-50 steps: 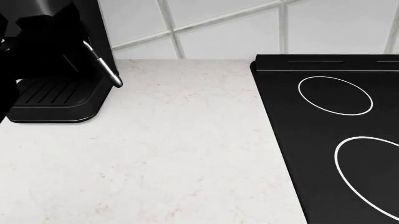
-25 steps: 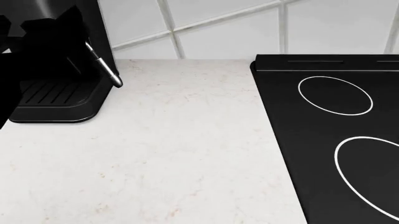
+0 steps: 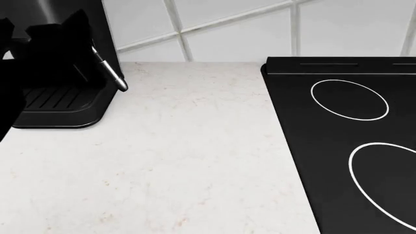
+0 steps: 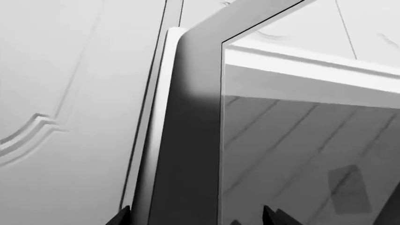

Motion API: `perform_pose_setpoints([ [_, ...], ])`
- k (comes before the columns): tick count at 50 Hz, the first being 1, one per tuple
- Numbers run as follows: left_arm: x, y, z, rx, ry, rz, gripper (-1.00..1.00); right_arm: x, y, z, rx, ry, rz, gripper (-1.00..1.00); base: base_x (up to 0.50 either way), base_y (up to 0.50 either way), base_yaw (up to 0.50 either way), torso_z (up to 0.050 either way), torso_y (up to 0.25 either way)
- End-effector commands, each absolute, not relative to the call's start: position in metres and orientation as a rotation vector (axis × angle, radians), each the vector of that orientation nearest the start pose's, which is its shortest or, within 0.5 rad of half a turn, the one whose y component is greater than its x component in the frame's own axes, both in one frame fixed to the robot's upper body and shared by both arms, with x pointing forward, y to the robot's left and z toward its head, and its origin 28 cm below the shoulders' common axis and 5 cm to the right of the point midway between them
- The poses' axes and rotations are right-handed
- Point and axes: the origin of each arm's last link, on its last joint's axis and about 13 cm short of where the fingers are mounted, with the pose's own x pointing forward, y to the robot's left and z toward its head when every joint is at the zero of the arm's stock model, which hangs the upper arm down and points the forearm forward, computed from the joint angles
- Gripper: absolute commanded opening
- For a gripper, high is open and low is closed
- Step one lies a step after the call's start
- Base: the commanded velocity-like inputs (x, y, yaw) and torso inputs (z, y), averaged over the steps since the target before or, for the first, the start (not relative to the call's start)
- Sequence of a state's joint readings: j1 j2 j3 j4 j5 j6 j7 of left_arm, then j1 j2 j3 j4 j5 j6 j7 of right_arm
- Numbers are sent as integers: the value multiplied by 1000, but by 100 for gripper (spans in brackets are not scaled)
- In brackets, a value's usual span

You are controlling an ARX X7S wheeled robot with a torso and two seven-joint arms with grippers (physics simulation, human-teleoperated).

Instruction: Close the microwave door

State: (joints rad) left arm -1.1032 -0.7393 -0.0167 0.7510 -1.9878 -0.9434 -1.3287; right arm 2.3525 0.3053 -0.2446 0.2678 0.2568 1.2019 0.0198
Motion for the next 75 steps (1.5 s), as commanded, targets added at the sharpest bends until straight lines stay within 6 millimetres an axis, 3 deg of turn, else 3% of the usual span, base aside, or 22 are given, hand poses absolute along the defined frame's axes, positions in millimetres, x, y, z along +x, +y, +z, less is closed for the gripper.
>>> perform_pose_setpoints([
  [1,158,235,326,-138,-254,-102,100,171,-165,610,-68,-840,-112,100,0,0,0,0,0],
  [24,158,234,325,-133,-245,-105,100,194,-193,609,123,-807,-69,100,0,0,0,0,0],
  [40,157,234,324,-132,-245,-105,100,198,-196,610,191,-819,-22,100,0,0,0,0,0],
  [52,157,233,323,-126,-242,-106,100,197,-212,606,253,-813,12,100,0,0,0,0,0],
  [75,156,233,322,-123,-240,-111,100,214,-239,599,495,-825,94,100,0,0,0,0,0],
])
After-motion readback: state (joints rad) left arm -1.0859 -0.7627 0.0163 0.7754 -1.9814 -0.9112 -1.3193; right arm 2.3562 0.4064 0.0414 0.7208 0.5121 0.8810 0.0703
